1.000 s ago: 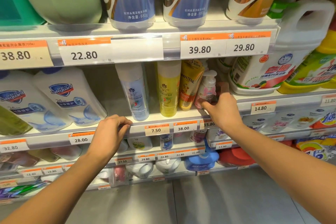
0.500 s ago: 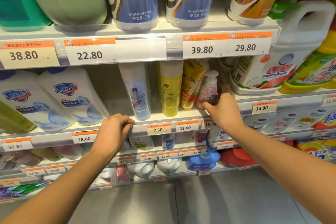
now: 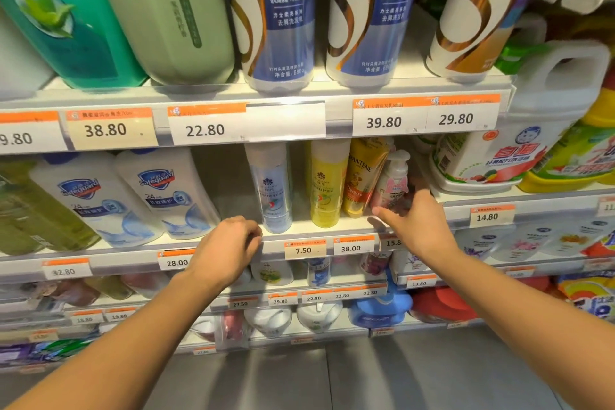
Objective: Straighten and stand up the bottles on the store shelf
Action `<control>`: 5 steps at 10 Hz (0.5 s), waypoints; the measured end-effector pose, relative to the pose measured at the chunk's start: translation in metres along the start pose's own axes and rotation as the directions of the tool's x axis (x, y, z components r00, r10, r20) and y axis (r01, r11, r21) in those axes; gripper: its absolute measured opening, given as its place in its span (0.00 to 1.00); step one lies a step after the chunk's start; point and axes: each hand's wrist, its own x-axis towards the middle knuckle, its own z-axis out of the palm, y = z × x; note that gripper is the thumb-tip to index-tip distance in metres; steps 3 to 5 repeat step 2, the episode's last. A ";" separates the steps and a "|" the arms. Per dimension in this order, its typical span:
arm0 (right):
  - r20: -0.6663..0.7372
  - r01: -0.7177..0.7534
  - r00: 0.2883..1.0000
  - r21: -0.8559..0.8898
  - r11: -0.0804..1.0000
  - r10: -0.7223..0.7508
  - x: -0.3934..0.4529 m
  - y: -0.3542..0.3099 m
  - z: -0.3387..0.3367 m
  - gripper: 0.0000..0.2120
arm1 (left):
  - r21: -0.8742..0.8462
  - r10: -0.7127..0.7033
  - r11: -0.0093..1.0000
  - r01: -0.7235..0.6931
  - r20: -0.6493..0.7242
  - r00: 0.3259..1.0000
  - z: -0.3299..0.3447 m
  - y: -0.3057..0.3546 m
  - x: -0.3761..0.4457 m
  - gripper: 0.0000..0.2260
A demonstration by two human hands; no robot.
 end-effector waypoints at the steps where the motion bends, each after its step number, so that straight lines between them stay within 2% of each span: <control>1: 0.002 0.004 1.000 0.054 0.999 -0.005 -0.013 -0.005 -0.005 0.32 | 0.006 -0.010 1.000 0.010 0.008 1.000 -0.012 0.002 -0.002 0.09; 2: -0.067 0.008 0.998 0.087 0.996 -0.002 -0.031 -0.010 -0.012 0.30 | 0.028 -0.031 0.999 0.030 0.039 0.999 -0.023 0.006 -0.008 0.12; 5: -0.067 0.008 0.998 0.087 0.996 -0.002 -0.031 -0.010 -0.012 0.30 | 0.028 -0.031 0.999 0.030 0.039 0.999 -0.023 0.006 -0.008 0.12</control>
